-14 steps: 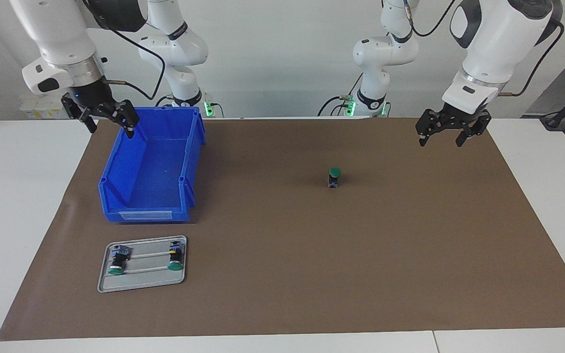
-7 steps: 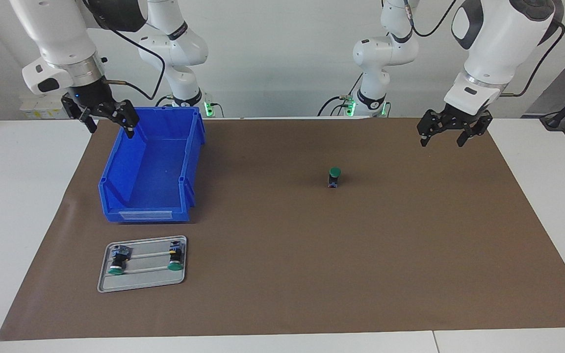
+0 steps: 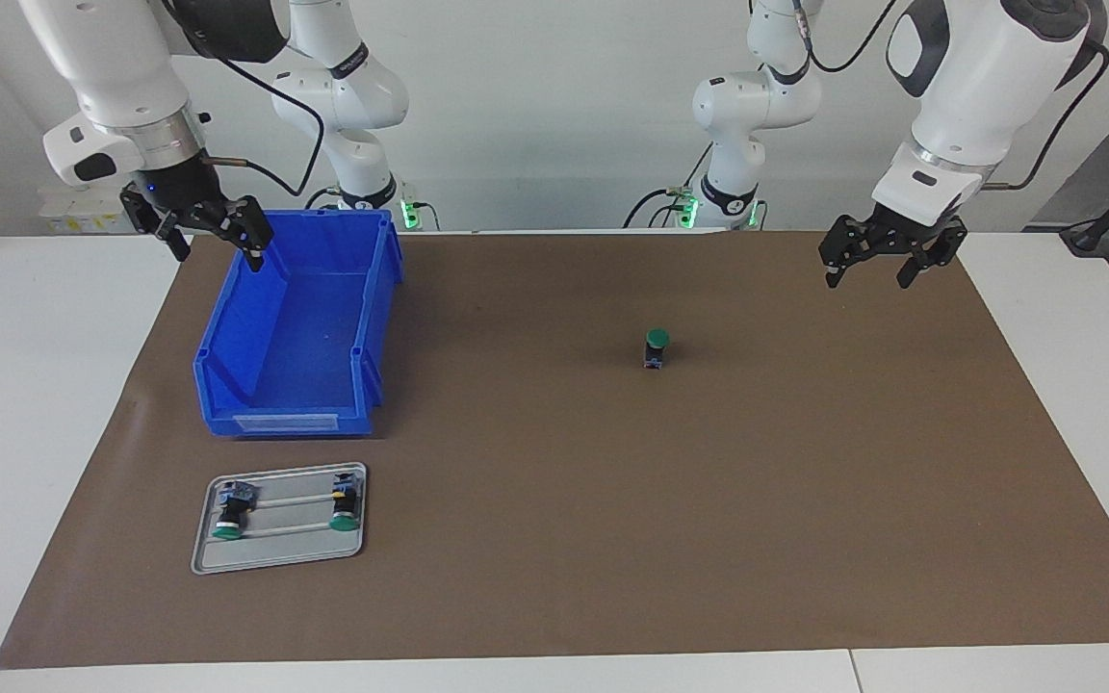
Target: Place and press button with both arms
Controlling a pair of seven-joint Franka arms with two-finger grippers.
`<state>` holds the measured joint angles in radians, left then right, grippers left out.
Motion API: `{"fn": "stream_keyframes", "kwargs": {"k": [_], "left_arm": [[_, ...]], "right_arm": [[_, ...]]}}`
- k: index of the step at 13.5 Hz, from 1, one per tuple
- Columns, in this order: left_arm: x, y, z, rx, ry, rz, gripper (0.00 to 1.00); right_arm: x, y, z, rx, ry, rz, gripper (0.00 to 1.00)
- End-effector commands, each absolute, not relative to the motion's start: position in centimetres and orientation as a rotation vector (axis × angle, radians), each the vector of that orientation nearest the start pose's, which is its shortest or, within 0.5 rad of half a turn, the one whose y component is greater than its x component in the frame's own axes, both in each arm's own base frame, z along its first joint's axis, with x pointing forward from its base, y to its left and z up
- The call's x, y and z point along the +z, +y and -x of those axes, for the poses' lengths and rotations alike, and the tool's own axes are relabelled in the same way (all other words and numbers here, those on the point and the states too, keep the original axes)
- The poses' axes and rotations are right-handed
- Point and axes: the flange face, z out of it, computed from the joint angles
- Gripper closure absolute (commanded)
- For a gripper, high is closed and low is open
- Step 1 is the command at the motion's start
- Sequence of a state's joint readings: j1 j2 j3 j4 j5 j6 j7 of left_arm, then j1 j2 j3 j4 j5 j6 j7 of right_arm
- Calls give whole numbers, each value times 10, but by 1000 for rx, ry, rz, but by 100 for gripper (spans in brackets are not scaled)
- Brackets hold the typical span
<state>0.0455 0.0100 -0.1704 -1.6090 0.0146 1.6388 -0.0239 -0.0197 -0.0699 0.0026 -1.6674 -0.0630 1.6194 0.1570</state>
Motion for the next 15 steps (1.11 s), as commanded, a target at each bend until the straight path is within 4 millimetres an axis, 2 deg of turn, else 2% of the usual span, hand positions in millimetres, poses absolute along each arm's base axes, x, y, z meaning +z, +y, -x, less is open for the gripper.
{"fn": "stream_keyframes", "kwargs": {"k": [1,3,4,5,6,9,14,15], "left_arm": [[608,-66,-551,-35,144,3106,0],[608,-65,-551,-35,141,3106,0],[608,-65,-551,-35,141,3106,0],[608,-65,-551,-35,141,3106,0],[608,-66,-551,-35,144,3106,0],[608,-65,-551,-35,141,3106,0],[608,-65,-551,-35,141,3106,0],[608,-66,-551,-35,144,3106,0]], "right_arm": [[623,-19,-531,-70,262,3177,0],[619,-8,-532,-78,264,3167,0],[616,16,-535,-112,260,3152,0],[606,33,-537,-131,296,3140,0],[595,60,-539,-151,296,3120,0],[572,155,-529,-173,289,3080,1],[493,349,-524,-189,423,3021,1],[479,381,-526,-205,453,2997,1]]}}
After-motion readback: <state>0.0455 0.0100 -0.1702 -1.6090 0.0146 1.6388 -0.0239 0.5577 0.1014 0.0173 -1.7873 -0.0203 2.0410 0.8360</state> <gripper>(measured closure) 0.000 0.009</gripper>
